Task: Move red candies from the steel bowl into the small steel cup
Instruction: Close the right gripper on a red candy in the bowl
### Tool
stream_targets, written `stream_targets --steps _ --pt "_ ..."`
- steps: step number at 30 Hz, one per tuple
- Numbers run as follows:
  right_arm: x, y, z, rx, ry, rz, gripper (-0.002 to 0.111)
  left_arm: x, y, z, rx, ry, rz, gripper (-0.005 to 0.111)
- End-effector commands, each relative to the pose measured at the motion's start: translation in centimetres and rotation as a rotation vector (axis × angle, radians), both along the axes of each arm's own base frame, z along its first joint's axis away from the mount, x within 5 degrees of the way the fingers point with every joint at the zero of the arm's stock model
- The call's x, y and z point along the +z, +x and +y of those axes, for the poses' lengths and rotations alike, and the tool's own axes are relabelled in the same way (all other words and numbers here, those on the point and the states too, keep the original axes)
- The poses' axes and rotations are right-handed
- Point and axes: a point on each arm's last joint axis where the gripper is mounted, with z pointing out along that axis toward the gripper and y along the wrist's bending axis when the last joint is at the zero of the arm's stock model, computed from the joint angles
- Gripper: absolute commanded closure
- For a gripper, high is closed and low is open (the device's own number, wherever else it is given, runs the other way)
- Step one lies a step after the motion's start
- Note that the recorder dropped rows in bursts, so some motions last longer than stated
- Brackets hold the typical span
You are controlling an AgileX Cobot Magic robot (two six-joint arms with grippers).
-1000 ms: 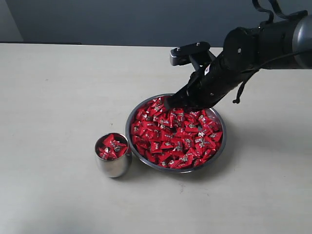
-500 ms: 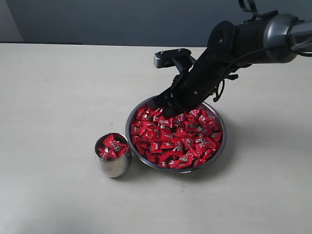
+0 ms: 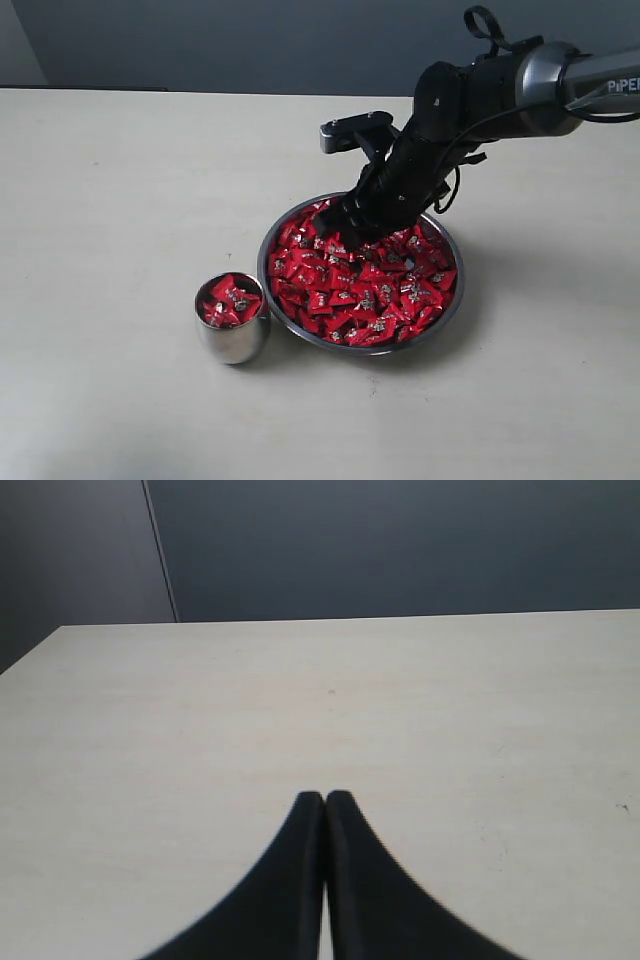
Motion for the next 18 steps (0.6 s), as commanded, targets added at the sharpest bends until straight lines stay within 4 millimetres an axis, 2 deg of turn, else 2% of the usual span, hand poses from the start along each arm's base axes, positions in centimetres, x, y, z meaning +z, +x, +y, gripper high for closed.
stream_targets --steps 1,18 --pt "0.2 0.5 0.0 -0.013 0.013 -0.032 0.077 -0.1 0.0 0.0 0.001 -0.001 -0.003 0.106" --pt "-0.4 1.4 1.0 -0.017 0.022 0.012 0.077 -0.1 0.0 0.0 0.001 -0.001 -0.003 0.106"
